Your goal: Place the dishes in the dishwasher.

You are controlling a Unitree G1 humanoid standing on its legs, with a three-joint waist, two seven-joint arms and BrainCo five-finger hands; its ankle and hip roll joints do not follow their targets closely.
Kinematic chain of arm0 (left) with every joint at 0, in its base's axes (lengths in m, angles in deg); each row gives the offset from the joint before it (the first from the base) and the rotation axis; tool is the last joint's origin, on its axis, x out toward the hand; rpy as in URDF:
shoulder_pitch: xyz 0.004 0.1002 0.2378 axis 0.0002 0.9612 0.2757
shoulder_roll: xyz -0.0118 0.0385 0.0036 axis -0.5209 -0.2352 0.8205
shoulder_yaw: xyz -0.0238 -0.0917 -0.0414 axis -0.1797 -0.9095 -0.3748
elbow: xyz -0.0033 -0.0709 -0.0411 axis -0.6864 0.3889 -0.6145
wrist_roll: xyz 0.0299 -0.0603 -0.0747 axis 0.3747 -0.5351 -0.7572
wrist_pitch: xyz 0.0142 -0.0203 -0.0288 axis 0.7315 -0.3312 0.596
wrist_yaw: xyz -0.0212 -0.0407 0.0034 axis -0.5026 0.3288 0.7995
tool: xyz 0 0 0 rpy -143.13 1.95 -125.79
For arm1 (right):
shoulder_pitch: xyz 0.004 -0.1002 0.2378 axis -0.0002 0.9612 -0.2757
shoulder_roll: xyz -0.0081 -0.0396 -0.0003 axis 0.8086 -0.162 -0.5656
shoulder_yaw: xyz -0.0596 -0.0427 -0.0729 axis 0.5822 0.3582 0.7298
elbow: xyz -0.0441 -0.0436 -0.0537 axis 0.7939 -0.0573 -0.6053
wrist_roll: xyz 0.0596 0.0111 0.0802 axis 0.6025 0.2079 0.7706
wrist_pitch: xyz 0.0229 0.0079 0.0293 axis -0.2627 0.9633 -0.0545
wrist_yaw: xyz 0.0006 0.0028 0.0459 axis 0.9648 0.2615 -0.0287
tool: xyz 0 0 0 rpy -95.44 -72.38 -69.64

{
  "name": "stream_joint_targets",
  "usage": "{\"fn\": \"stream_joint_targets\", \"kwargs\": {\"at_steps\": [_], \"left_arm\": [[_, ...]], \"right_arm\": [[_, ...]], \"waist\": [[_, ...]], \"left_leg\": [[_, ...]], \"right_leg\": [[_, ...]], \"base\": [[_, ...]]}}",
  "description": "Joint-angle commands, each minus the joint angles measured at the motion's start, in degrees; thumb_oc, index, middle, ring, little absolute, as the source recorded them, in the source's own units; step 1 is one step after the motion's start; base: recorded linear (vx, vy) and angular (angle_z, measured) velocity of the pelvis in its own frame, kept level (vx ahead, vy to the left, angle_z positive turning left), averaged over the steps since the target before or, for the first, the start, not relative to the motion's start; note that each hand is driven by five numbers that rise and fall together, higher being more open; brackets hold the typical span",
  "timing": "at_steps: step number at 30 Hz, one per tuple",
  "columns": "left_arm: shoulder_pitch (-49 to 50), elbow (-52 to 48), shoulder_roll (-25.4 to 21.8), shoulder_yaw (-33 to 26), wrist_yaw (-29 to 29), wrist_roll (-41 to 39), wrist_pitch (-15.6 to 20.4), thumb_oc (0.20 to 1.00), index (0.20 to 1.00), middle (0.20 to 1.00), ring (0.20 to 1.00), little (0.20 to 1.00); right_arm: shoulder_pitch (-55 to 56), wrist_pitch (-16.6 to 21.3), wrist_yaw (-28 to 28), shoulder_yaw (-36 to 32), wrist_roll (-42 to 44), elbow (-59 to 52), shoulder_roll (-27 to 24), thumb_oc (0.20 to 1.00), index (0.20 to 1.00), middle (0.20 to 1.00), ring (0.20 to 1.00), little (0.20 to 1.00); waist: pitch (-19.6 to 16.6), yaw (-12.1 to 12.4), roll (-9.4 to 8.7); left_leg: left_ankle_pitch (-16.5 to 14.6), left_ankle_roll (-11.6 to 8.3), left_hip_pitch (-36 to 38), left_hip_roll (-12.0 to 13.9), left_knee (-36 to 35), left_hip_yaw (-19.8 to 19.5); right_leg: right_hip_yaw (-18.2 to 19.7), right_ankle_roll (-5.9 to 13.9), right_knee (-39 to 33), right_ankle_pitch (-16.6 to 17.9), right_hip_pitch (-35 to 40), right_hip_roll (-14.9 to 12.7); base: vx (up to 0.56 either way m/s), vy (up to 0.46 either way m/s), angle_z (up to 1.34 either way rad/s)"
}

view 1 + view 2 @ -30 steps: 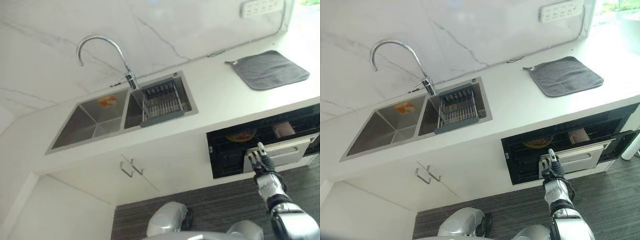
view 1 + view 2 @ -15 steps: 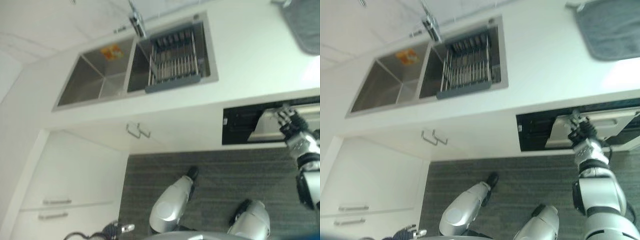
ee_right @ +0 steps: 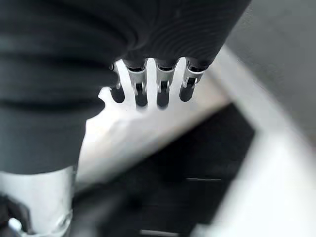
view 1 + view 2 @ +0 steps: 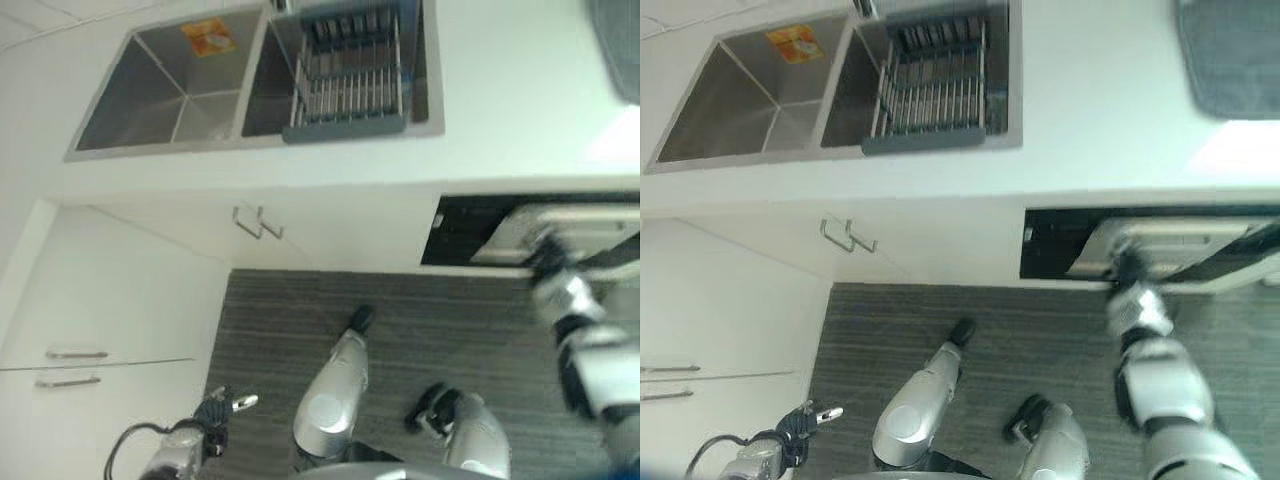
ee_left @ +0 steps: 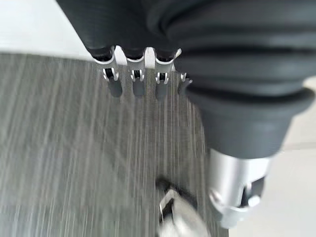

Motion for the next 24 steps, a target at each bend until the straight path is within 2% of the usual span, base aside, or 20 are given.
{"fn": "stream_joint_targets", "kwargs": {"at_steps": [1, 2, 5, 6, 10, 12, 14, 15, 16, 18, 19, 24], "left_arm": [[0.26, 3.54, -0.97, 0.04, -2.32, 2.47, 1.91, 1.000, 1.000, 1.000, 1.000, 1.000], [0.84, 4.00, -0.18, -0.36, -2.66, 2.79, 2.34, 1.000, 1.000, 1.000, 1.000, 1.000], [2.75, 4.84, 1.37, -1.24, -2.97, 3.31, 3.45, 1.000, 1.000, 1.000, 1.000, 1.000], [3.62, 5.30, 2.27, -1.91, -2.88, 3.37, 4.09, 1.000, 1.000, 1.000, 1.000, 1.000], [4.41, 5.50, 3.00, -2.81, -2.03, 2.31, 5.62, 1.000, 1.000, 1.000, 1.000, 1.000], [3.81, 4.71, 3.14, -3.35, -0.25, -0.39, 5.81, 1.000, 1.000, 1.000, 1.000, 1.000], [2.91, 4.07, 3.55, -3.75, 2.40, -2.91, 4.62, 1.000, 1.000, 1.000, 1.000, 1.000], [1.21, 4.42, 5.13, -3.29, 8.73, -6.14, 1.45, 1.000, 1.000, 1.000, 1.000, 1.000], [0.86, 5.17, 6.39, -2.99, 11.81, -8.39, -1.61, 1.000, 1.000, 1.000, 1.000, 1.000], [0.61, 6.41, 6.95, -2.74, 14.25, -8.45, -2.60, 1.000, 1.000, 1.000, 1.000, 1.000], [0.09, 7.26, 7.47, -2.44, 16.25, -8.34, -2.90, 1.000, 1.000, 1.000, 1.000, 1.000], [-1.93, 8.30, 8.82, -0.05, 18.30, -4.43, -5.92, 1.000, 1.000, 1.000, 1.000, 1.000]], "right_arm": [[-2.57, 6.67, 1.65, 0.16, -1.58, -2.01, -1.05, 1.000, 1.000, 1.000, 1.000, 1.000], [2.07, 8.12, 2.89, 0.18, -2.43, -2.62, -0.47, 1.000, 1.000, 1.000, 1.000, 1.000], [9.27, 8.85, 4.47, -0.09, -3.36, -4.15, 0.35, 1.000, 1.000, 1.000, 1.000, 1.000], [12.52, 9.14, 5.15, -0.44, -4.98, -4.42, 0.37, 1.000, 1.000, 1.000, 1.000, 1.000], [18.33, 7.69, 6.24, -2.50, -5.39, -3.66, 0.52, 1.000, 1.000, 1.000, 1.000, 1.000], [20.45, 7.28, 5.03, -3.44, -6.85, -2.78, 0.84, 1.000, 1.000, 1.000, 1.000, 1.000], [21.68, 5.77, 3.35, -4.67, -6.83, -1.70, 1.34, 1.000, 1.000, 1.000, 1.000, 1.000], [24.12, 0.88, 0.90, -7.40, -7.34, 1.59, 2.22, 1.000, 1.000, 1.000, 1.000, 1.000], [25.49, -2.45, 0.73, -8.54, -11.25, 3.40, 2.39, 1.000, 1.000, 1.000, 1.000, 1.000], [26.69, -5.57, 1.02, -8.54, -16.97, 4.98, 2.79, 1.000, 1.000, 1.000, 1.000, 1.000], [27.52, -6.83, 1.76, -7.65, -20.94, 6.34, 3.17, 1.000, 1.000, 1.000, 1.000, 1.000], [28.09, -8.05, 1.55, -4.20, -25.26, 6.89, 4.58, 1.000, 1.000, 1.000, 1.000, 1.000]], "waist": [[-2.03, 0.03, 0.17], [-3.13, -1.18, -0.18], [-5.38, -3.92, -1.98], [-6.87, -5.57, -2.87], [-10.06, -8.97, -4.53], [-11.29, -10.46, -5.17], [-12.14, -11.43, -5.56], [-13.32, -13.48, -6.17], [-13.90, -14.55, -6.29], [-14.30, -15.49, -6.41], [-14.72, -16.24, -6.50], [-15.91, -17.94, -6.59]], "left_leg": [[-1.66, 5.29, 2.50, -1.43, -3.14, 6.22], [-0.51, 5.36, 2.95, -0.48, -4.26, 7.27], [-0.39, 4.98, 5.41, 0.84, -7.04, 9.90], [-0.21, 4.79, 6.39, 1.50, -8.22, 11.65], [-0.22, 4.37, 8.50, 2.92, -10.58, 15.84], [-0.39, 4.11, 9.56, 3.55, -12.04, 18.14], [-0.50, 3.92, 10.56, 4.06, -13.33, 19.80], [-1.55, 3.85, 12.22, 4.68, -14.06, 21.90], [-2.37, 3.89, 13.34, 4.88, -14.24, 23.03], [-2.99, 3.89, 14.41, 5.04, -14.39, 24.15], [-3.57, 3.78, 15.34, 5.29, -14.48, 25.22], [-4.96, 3.53, 17.56, 5.92, -14.66, 27.59]], "right_leg": [[2.92, 0.93, -7.46, 6.65, 4.29, 1.07], [2.63, 0.95, -11.17, 9.43, 5.33, 1.74], [4.27, 1.85, -17.49, 11.81, 8.02, 2.42], [5.35, 2.41, -20.22, 13.18, 8.95, 2.57], [7.16, 3.87, -25.04, 16.02, 10.34, 2.53], [7.95, 4.71, -27.17, 17.30, 10.60, 2.29], [8.72, 5.22, -28.74, 18.18, 10.81, 2.23], [9.78, 5.82, -30.49, 19.47, 10.79, 2.03], [10.20, 6.12, -31.60, 20.13, 11.03, 1.83], [10.66, 6.45, -32.71, 20.92, 11.38, 1.58], [11.02, 6.83, -33.80, 21.57, 11.74, 1.34], [12.17, 7.56, -36.95, 23.15, 12.94, 0.96]], "base": [[-0.03, 0.056, -0.14], [-0.03, 0.088, -0.26], [0.01, 0.084, -0.43], [0.04, 0.106, -0.51], [-0.01, 0.076, -0.49], [-0.09, 0.057, -0.26], [-0.15, 0.050, -0.47], [-0.22, 0.063, -0.53], [-0.20, 0.054, -0.36], [-0.08, 0.013, -0.62], [-0.06, -0.011, -0.64], [-0.03, -0.031, -0.33]]}}
